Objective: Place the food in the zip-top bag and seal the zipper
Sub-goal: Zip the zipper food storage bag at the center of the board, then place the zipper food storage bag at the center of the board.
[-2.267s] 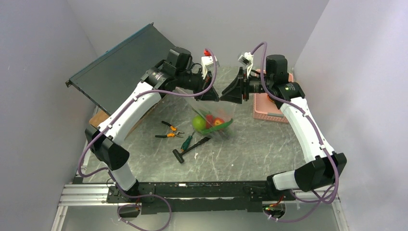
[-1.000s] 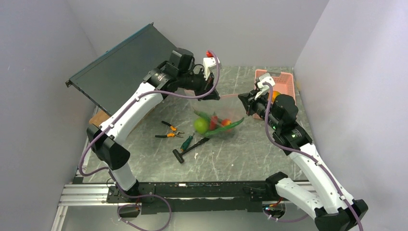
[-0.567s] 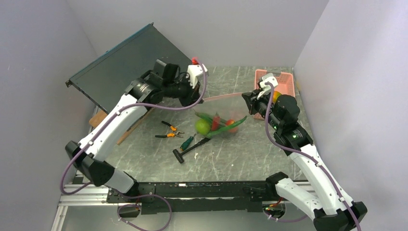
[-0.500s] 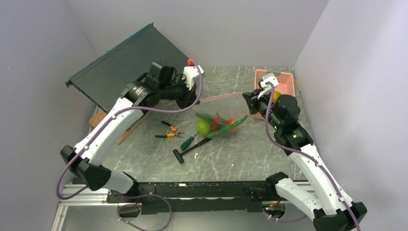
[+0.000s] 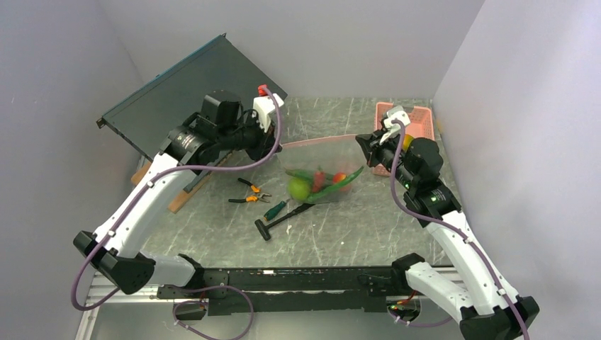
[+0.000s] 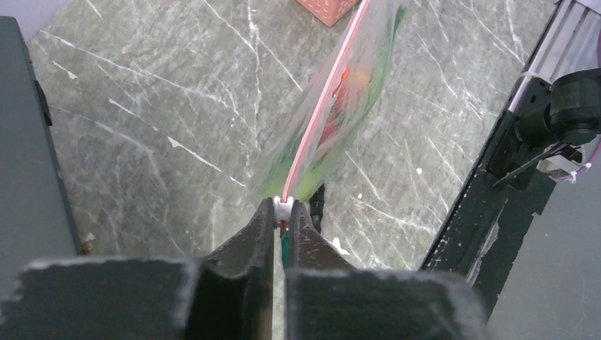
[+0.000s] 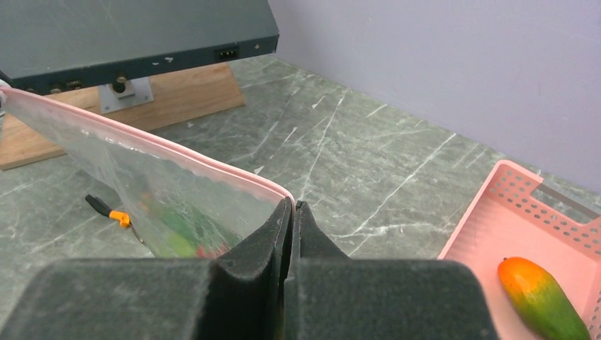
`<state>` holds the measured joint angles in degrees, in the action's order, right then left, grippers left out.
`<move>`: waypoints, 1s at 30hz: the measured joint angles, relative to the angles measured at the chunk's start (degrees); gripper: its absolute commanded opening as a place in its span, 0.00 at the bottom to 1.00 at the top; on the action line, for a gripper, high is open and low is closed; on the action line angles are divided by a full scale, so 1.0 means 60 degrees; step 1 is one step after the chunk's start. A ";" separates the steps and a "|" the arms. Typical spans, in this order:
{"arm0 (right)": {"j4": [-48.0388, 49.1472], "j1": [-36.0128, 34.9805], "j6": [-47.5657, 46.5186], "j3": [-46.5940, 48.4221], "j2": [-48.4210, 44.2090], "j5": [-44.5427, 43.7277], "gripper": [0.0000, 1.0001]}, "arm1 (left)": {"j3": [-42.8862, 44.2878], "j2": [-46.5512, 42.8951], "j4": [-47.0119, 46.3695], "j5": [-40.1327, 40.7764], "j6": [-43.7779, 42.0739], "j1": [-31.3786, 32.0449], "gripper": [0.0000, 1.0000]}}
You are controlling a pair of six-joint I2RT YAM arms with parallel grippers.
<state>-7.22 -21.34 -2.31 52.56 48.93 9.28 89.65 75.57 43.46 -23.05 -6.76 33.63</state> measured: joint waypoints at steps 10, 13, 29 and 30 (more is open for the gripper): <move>0.0419 0.0233 0.0186 0.0962 0.1177 -0.0452 0.00 | 0.0397 0.0142 0.0273 0.0721 0.0670 -0.0350 0.79; 0.0474 0.0244 0.0149 0.1789 0.1869 -0.1086 0.00 | 0.0382 -0.0299 0.0270 0.0998 0.0798 -0.0459 0.80; 0.1410 -0.0036 -0.2018 0.4481 0.6240 -0.2506 0.00 | -0.1617 -0.3344 -0.0062 0.0827 0.2040 -0.0546 0.79; 0.1526 -0.0277 -0.2065 0.4178 0.6277 -0.2514 0.00 | -0.1792 -0.3534 -0.0058 0.0812 0.2095 -0.0546 0.79</move>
<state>1.93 -23.00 -14.70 77.62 86.59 -5.80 78.89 54.37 43.11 -18.17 5.80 30.35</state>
